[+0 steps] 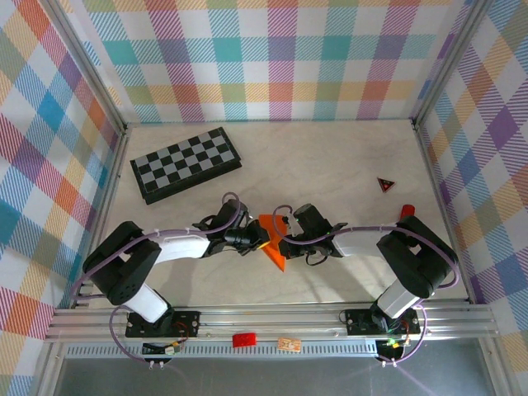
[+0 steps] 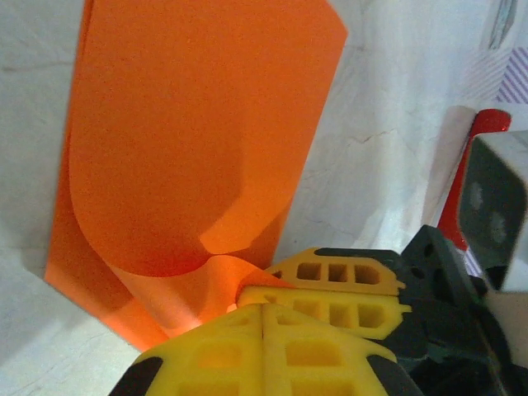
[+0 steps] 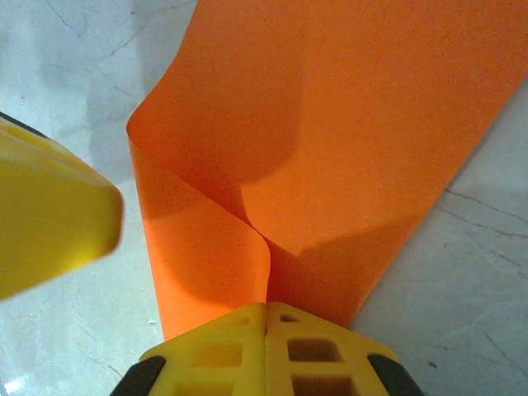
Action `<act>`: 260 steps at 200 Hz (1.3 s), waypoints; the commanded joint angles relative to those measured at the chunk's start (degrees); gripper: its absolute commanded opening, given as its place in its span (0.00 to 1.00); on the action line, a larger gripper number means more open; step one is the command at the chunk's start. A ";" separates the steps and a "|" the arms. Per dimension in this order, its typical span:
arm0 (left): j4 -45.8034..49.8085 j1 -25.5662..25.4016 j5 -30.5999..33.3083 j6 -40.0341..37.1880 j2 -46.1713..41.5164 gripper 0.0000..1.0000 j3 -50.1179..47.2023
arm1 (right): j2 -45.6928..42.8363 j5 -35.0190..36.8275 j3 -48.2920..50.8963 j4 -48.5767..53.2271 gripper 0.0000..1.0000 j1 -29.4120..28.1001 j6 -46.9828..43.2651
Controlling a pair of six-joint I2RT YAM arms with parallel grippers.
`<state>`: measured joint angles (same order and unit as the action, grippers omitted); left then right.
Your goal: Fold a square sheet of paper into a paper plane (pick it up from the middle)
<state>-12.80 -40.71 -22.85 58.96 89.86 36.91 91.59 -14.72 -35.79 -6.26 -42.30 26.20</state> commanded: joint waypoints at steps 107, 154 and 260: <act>1.96 -1.83 0.14 -1.30 4.27 0.08 3.47 | 1.58 1.38 -0.35 1.71 0.07 0.38 0.19; 7.32 -1.92 2.31 -2.98 4.53 0.08 3.41 | 1.64 1.54 -0.63 2.18 0.07 0.36 0.08; 11.62 -2.01 5.68 -6.18 1.97 0.08 4.28 | 1.82 1.36 -1.01 2.84 0.08 0.38 -0.20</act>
<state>-4.93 -42.33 -19.20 54.39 94.02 39.51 91.94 -14.55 -36.16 -6.20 -42.30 26.17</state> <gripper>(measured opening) 0.075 0.084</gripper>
